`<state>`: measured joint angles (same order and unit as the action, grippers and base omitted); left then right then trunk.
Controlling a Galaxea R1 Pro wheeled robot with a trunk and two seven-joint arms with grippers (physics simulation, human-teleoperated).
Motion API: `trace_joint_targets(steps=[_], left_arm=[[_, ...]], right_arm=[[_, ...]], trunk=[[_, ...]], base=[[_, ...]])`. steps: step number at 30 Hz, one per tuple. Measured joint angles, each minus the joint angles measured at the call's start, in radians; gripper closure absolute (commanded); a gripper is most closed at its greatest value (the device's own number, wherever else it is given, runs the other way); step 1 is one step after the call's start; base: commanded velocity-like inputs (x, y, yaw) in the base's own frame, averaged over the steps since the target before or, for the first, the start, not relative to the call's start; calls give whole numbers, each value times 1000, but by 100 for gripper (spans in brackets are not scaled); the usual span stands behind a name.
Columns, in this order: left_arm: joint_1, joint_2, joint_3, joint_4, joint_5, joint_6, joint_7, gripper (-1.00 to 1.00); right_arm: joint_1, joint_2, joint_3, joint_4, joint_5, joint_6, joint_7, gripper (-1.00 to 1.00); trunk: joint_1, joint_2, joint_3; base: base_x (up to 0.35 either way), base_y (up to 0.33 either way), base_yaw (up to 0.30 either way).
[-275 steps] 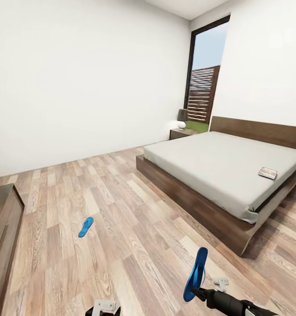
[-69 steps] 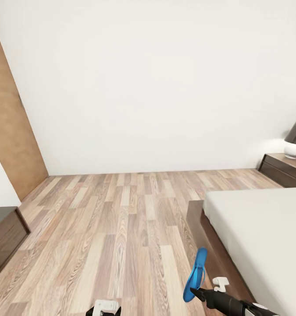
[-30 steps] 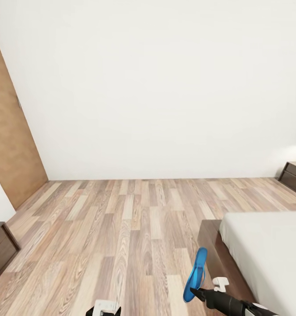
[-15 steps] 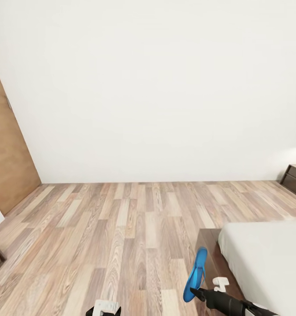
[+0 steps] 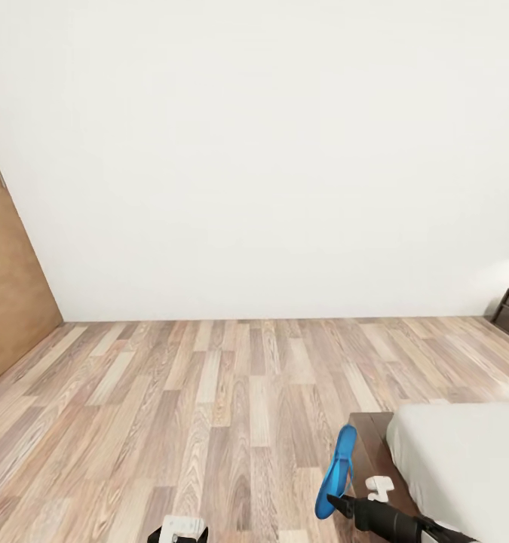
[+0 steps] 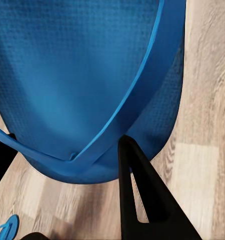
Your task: In the bedroom, move the book from the bed onto either nightstand, and place the two sandals side by side next to the bed.
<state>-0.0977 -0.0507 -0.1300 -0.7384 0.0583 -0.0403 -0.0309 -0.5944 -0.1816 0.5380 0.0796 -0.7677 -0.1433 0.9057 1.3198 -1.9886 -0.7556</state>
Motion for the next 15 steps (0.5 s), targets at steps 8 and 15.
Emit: trace_joint_targets(steps=[8, 15], left_arm=[[0, 0, 0, 0, 0, 0, 0, -100], [0, 0, 0, 0, 0, 0, 0, -100]], right_arm=[[0, 0, 0, 0, 0, 0, 0, 100], [-1, 0, 0, 0, 1, 0, 0, 100]], trunk=[[0, 0, 0], [0, 0, 0]], base=[[261, 0, 215], [261, 0, 135]])
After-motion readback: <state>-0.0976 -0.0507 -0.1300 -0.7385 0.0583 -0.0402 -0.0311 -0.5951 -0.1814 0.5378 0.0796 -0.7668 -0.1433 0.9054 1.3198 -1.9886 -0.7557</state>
